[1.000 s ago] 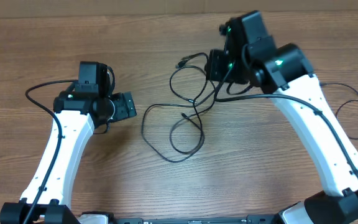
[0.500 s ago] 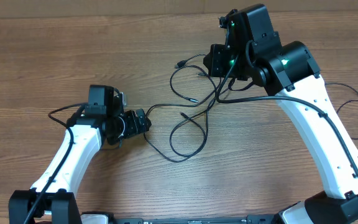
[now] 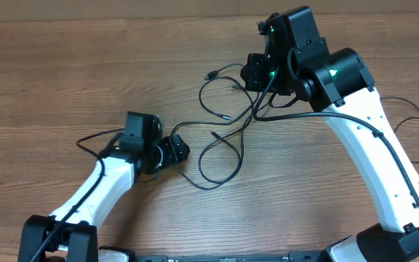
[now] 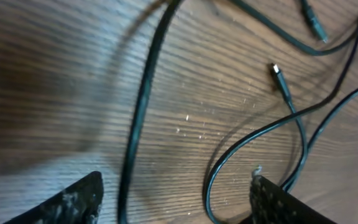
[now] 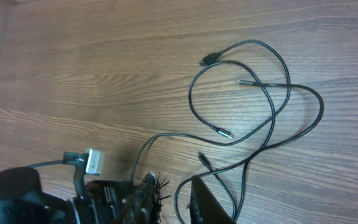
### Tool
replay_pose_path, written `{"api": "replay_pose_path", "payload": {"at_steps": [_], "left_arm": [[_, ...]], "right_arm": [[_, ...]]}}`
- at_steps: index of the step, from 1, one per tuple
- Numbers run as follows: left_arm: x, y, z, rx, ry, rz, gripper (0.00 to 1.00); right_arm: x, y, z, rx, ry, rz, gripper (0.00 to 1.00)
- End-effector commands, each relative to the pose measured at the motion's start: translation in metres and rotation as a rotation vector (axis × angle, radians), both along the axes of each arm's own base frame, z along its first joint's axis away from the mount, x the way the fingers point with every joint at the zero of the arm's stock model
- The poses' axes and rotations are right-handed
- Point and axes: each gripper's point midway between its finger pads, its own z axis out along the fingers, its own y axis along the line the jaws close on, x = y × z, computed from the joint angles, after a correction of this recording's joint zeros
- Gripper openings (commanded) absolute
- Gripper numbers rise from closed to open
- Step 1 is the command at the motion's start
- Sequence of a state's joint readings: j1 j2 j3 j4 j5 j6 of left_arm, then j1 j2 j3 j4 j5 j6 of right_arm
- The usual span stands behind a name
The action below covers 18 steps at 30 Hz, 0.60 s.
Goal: Untangle cables
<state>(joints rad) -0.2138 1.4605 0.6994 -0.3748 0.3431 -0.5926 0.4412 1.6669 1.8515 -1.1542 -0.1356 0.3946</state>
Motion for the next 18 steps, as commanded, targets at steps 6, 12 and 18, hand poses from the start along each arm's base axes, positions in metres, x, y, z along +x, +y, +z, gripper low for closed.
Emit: {"api": "replay_pose_path", "payload": {"at_steps": [6, 12, 18], "left_arm": [[0.004, 0.003, -0.005, 0.096, -0.024, 0.082, 0.29], [0.036, 0.011, 0.043, 0.202, -0.158, -0.019, 0.04], [0.065, -0.009, 0.169, 0.145, -0.314, -0.115, 0.04]], "right_arm": [[0.004, -0.021, 0.009, -0.082, -0.05, -0.071, 0.2], [0.005, -0.045, -0.004, -0.147, -0.001, -0.134, 0.27], [-0.005, -0.028, -0.053, -0.108, 0.21, -0.059, 0.26]]}}
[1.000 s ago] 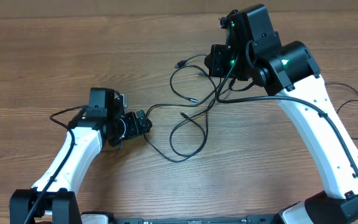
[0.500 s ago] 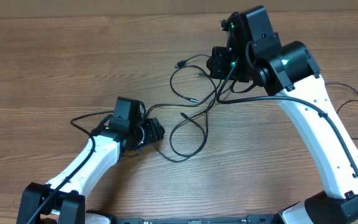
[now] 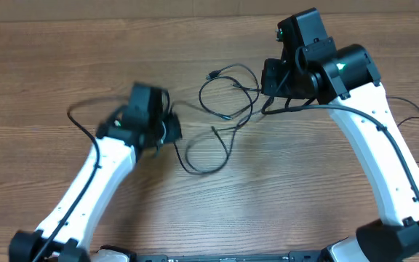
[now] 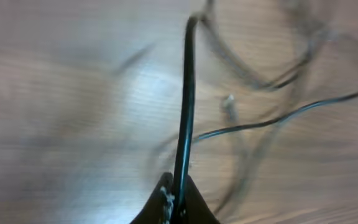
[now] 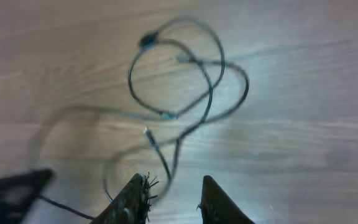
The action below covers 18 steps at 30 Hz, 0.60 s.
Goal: Untangle cables
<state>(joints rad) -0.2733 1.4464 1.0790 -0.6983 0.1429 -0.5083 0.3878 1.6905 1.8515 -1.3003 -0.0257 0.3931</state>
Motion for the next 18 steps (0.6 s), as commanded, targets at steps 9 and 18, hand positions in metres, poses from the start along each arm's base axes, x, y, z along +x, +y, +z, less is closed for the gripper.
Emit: {"api": "replay_pose_path", "payload": {"at_steps": [9, 18], "left_arm": [[0.017, -0.001, 0.111, 0.055, -0.205, -0.146, 0.04], [0.015, 0.038, 0.101, 0.253, -0.174, -0.036, 0.04]], "right_arm": [[0.003, 0.049, -0.11, 0.154, 0.358, -0.013, 0.26], [-0.001, 0.06, -0.19, 0.2, 0.519, -0.127, 0.36]]}}
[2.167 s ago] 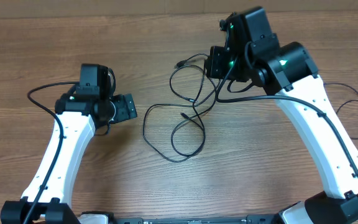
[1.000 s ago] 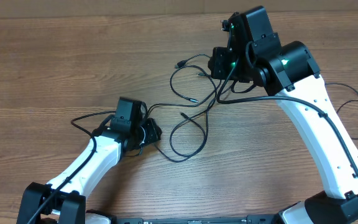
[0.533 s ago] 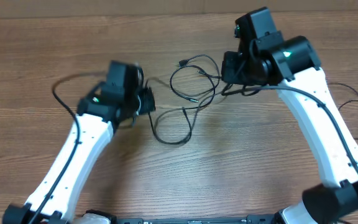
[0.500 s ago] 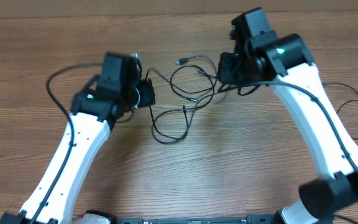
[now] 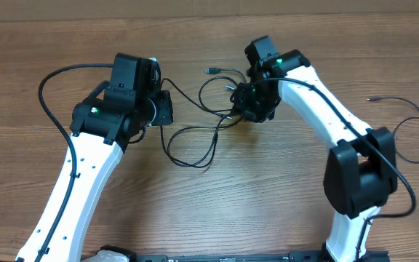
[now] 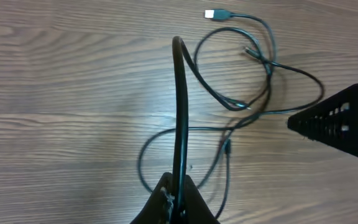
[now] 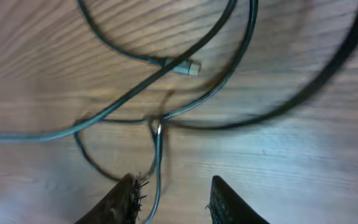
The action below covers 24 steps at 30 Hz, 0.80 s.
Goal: Untangle cables
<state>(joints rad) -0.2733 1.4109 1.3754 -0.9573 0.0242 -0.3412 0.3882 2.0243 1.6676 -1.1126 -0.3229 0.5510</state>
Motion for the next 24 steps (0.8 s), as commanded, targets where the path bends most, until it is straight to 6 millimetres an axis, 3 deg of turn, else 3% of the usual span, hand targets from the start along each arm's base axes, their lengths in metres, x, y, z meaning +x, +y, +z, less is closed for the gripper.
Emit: {"api": "replay_pose_path", "payload": {"at_steps": [1, 4, 12, 19, 24], "left_arm": [[0.005, 0.026, 0.011, 0.12, -0.045, 0.068, 0.04], [0.001, 0.046, 0.009, 0.185, -0.03, 0.184, 0.04], [0.0, 0.043, 0.007, 0.168, -0.02, 0.177, 0.04], [-0.005, 0.037, 0.003, 0.139, 0.011, 0.156, 0.04], [-0.007, 0.037, 0.002, 0.141, 0.019, 0.154, 0.04]], "right_arm": [[-0.003, 0.005, -0.026, 0.015, 0.073, -0.094, 0.36], [0.007, 0.012, -0.038, 0.049, 0.06, -0.16, 0.36], [0.002, 0.036, -0.039, 0.09, 0.033, -0.099, 0.4], [0.018, 0.044, -0.048, 0.009, -0.091, -0.089, 0.45], [0.023, 0.035, -0.057, -0.058, -0.094, -0.175, 0.44]]}}
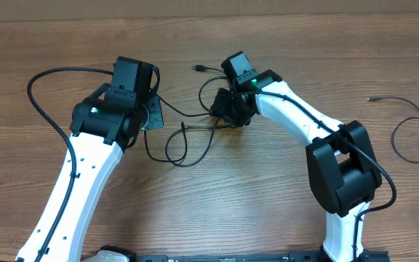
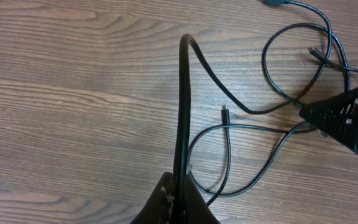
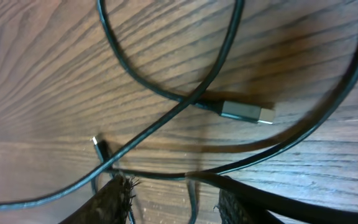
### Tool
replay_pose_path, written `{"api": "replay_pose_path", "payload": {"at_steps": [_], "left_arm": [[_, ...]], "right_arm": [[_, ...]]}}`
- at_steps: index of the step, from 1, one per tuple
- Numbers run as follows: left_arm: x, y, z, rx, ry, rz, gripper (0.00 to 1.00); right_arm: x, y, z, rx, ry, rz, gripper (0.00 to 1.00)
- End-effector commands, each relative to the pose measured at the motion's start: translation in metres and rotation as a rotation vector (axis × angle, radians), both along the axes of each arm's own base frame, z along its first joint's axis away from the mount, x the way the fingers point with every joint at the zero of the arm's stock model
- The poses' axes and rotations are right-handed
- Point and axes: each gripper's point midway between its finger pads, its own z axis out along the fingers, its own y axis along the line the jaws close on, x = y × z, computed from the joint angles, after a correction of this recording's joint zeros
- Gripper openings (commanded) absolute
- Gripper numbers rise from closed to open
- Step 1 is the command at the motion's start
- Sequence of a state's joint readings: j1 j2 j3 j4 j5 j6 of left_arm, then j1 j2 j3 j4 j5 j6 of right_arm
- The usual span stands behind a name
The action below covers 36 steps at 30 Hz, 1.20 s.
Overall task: Untangle cables
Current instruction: 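Drag the held cable to the right side with the right gripper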
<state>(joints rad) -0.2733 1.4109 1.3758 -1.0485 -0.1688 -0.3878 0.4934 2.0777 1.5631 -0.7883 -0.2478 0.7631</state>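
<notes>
A tangle of thin black cables lies mid-table between the arms. My left gripper is shut on one black cable, which arches up from the fingers and then drops right towards the tangle. A small plug end lies inside a loop. My right gripper stands open low over the tangle, with a cable strand crossing between its fingers. A silver-tipped plug lies just ahead of it. From overhead the left gripper is left of the tangle and the right gripper at its right side.
A separate thin black cable lies curled near the table's right edge. A thick black cable loops out from the left arm at the far left. The right gripper's black body shows in the left wrist view.
The right gripper has moved left and sits lower over the tangle, a strand now between its open fingers. The left gripper, still shut on its cable, shifted slightly left, and the loops lie further left.
The left gripper was open low on the table astride a cable while the right one hovered at the back. Then the left was shut on that cable and further back. The right then stood over the tangle, and now straddles a strand.
</notes>
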Motion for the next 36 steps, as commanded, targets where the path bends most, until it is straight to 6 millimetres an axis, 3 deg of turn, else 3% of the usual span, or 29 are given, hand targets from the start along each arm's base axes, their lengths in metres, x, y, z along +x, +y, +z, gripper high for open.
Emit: {"api": "replay_pose_path", "payload": {"at_steps": [1, 5, 7, 10, 14, 19, 21, 22, 24, 26, 30, 33, 34, 36], "left_arm": [[0.003, 0.0, 0.011, -0.018, -0.027, 0.014, 0.04], [0.003, 0.0, 0.01, -0.018, -0.025, 0.014, 0.04], [0.003, 0.0, 0.01, -0.017, -0.023, 0.014, 0.04], [0.001, 0.001, 0.009, -0.016, -0.016, 0.014, 0.04], [0.003, 0.003, 0.013, -0.003, -0.03, 0.012, 0.04], [0.008, 0.034, 0.019, 0.032, -0.047, 0.103, 0.04], [0.01, 0.058, 0.019, 0.031, -0.049, 0.178, 0.04], [0.01, 0.066, 0.019, 0.028, -0.05, 0.205, 0.04], [0.009, 0.087, 0.019, 0.014, -0.048, 0.277, 0.04], [0.008, 0.095, 0.018, -0.003, -0.046, 0.305, 0.04], [0.009, 0.089, 0.017, -0.058, -0.039, 0.289, 0.04], [0.01, 0.066, 0.015, -0.168, -0.018, 0.223, 0.04], [0.01, 0.062, 0.015, -0.191, -0.014, 0.21, 0.04], [0.009, 0.049, 0.015, -0.238, -0.004, 0.173, 0.04]], "right_arm": [[0.003, -0.015, -0.022, -0.088, 0.018, -0.089, 0.44], [0.011, -0.012, -0.036, -0.089, 0.01, -0.105, 0.4], [0.013, -0.012, -0.04, -0.091, 0.005, -0.106, 0.16], [0.013, -0.013, -0.04, -0.105, -0.014, -0.06, 0.04], [0.006, -0.037, -0.039, -0.171, 0.021, -0.002, 0.04], [0.013, -0.117, -0.003, -0.398, 0.037, -0.092, 0.04], [0.02, -0.16, 0.031, -0.499, -0.004, -0.136, 0.04], [0.022, -0.172, 0.042, -0.52, -0.018, -0.157, 0.04], [0.028, -0.222, 0.088, -0.588, -0.082, -0.274, 0.04], [0.029, -0.247, 0.114, -0.606, -0.124, -0.314, 0.04], [0.024, -0.309, 0.171, -0.64, -0.221, -0.398, 0.04], [0.014, -0.364, 0.208, -0.701, -0.275, -0.539, 0.04], [0.012, -0.372, 0.213, -0.715, -0.283, -0.562, 0.04], [0.002, -0.413, 0.239, -0.796, -0.315, -0.678, 0.04]]}}
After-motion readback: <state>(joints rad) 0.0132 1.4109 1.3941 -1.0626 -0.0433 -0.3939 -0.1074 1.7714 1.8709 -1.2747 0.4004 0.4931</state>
